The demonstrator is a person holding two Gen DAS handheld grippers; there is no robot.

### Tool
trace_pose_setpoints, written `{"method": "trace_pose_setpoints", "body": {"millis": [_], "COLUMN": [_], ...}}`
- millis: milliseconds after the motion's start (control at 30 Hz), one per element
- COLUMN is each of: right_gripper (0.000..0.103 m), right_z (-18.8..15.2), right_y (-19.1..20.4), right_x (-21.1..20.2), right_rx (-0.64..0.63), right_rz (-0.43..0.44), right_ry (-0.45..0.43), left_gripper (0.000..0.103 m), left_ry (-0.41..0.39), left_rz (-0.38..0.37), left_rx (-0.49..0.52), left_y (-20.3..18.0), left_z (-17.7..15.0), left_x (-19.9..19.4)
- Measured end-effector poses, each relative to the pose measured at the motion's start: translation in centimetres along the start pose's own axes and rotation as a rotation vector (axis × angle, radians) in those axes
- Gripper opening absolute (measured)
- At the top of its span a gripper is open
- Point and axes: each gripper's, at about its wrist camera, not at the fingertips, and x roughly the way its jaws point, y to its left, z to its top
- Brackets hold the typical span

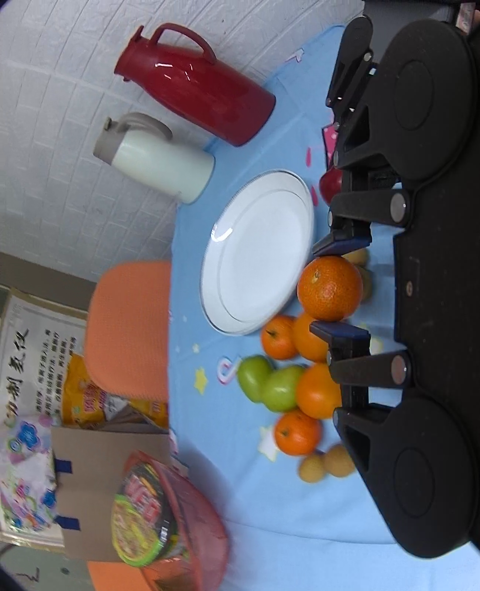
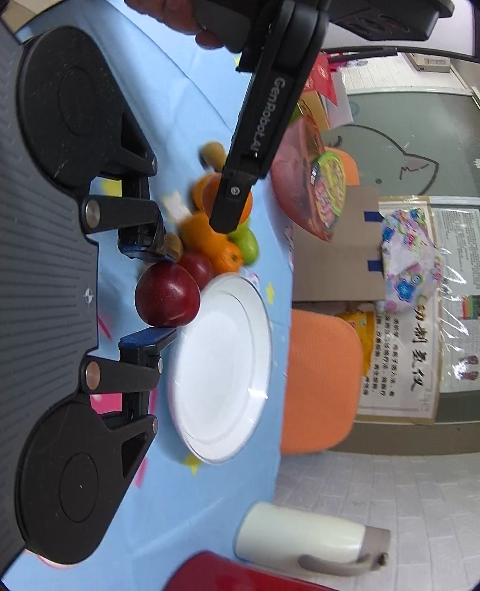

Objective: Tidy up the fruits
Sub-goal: 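Carry both fruits over the white plate and open both tools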

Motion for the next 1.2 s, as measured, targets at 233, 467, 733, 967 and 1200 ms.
{"method": "trace_pose_setpoints", "body": {"millis": [233,467,733,967,1200], "right_gripper": [0.065,0.065,0.065,0.065,0.065], "right_z": [2.6,3.2,3.4,3.5,3.2], "right_y": [-3.4,-7.0,-9.4,-10.4,-10.4], "right_x": [1.7,5.7,9.7,11.3,12.1], "right_rx": [0.004,0.02,0.002,0.003,-0.009], "right_rz": [-0.039,-0.027,-0.036,-0.033,-0.028], "right_ry": [-0.045,-0.014,0.032,0.065,0.081], "left_gripper": [0.103,0.103,0.103,0.103,0.103], "left_ry": [-0.038,-0.002,0.059,0.08,0.097], "left_rz": [-0.023,-0.011,-0.008,0.005,0.018], "left_rx": [0.026,0.007,-0.03,-0.034,-0.026], "left_y": [-1.6,-1.2,0.0,0.4,0.6], "left_z": [3.4,6.1,6.6,6.3,5.9], "left_x": [2.0,7.2,12.1,13.7,14.5]}}
